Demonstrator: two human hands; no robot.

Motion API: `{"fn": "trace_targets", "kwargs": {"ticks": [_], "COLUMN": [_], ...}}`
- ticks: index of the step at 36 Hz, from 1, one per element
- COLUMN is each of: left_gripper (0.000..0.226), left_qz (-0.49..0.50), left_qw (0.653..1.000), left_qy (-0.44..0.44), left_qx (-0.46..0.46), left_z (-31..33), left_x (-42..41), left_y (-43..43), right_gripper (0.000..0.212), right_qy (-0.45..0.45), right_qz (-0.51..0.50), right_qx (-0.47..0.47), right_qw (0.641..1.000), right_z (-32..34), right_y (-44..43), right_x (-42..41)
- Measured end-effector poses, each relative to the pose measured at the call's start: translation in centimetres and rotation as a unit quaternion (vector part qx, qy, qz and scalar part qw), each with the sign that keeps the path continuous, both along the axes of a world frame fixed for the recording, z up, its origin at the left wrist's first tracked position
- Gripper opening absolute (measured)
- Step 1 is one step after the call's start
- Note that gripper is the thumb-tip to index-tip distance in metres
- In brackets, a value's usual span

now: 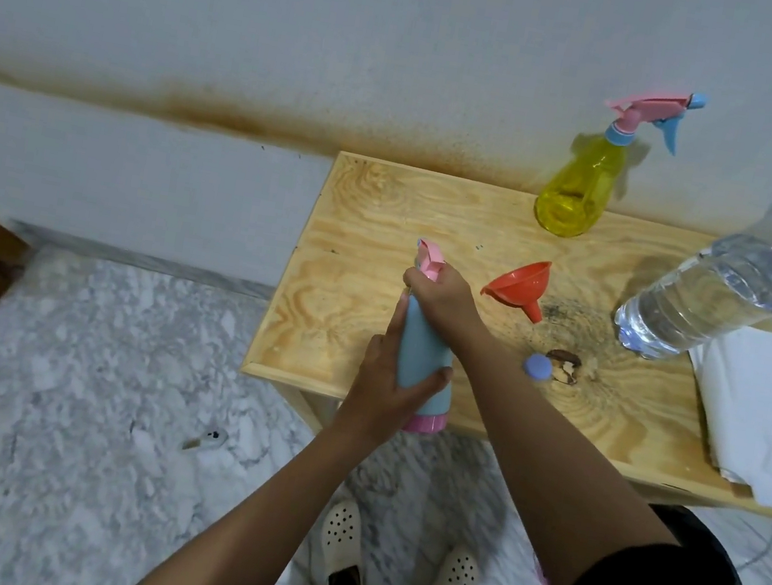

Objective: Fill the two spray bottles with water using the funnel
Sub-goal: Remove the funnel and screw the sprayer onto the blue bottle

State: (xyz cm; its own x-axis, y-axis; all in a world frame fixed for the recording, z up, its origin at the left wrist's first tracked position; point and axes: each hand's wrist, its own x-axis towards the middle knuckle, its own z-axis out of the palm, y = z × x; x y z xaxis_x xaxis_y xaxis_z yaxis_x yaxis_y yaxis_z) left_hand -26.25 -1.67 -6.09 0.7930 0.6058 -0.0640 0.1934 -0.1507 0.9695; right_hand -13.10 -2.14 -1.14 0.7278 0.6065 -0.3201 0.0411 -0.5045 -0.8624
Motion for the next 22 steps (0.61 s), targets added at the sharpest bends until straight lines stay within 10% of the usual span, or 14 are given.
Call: {"fn": "trace_targets", "kwargs": {"ticks": [22], "left_gripper": [0.095], "left_qz": [-0.001], "left_qw": [1.000], "left_qy": [0.001], "left_qx": [0.000], "left_z": [-0.21], "left_x": [0.26], "left_y": [0.47], "right_gripper": [0.022], "right_qy": [-0.001], "right_qz": [-0.002], "right_qx": [-0.002], "right_qw": [1.000], "right_z": [0.62], "right_y": [0.64], "right_x": [0.04]}}
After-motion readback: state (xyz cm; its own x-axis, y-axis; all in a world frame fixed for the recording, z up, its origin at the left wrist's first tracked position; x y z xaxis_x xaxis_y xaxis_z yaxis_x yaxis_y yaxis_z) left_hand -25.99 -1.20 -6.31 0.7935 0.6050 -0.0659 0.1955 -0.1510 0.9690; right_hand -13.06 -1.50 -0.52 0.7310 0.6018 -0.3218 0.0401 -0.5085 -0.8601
